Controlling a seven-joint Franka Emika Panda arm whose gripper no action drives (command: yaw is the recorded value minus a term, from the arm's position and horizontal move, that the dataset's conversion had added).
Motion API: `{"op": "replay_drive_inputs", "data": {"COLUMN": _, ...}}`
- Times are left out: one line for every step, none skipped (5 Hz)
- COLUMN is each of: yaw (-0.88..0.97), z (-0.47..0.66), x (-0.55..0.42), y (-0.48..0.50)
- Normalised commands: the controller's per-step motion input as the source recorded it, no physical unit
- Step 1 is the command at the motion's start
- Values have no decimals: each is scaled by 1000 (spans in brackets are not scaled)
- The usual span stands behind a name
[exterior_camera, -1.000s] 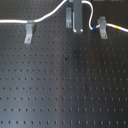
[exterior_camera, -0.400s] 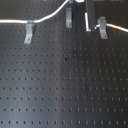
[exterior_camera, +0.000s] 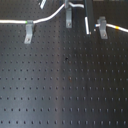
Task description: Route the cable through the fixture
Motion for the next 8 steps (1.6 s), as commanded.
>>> {"op": "replay_drive_inputs", "data": {"yaw": -43, "z": 92, "x": -319, "y": 16}}
{"op": "replay_drive_inputs", "data": {"yaw": 60, "z": -5, "x": -286, "y": 248}}
{"op": "replay_drive_inputs", "data": {"yaw": 0, "z": 196, "x": -207, "y": 149}}
{"op": "replay_drive_inputs", "data": {"yaw": 0, "z": 406, "x": -247, "y": 43}}
{"op": "replay_drive_inputs", "data": {"yaw": 0, "z": 386, "x": -284, "y": 6}}
{"op": "replay_drive_inputs", "data": {"yaw": 0, "z": 400, "x": -301, "y": 65}}
{"op": "replay_drive_inputs", "data": {"yaw": -97, "z": 664, "x": -123, "y": -18}}
{"op": "replay_drive_inputs", "data": {"yaw": -177, "z": 401, "x": -50, "y": -18}}
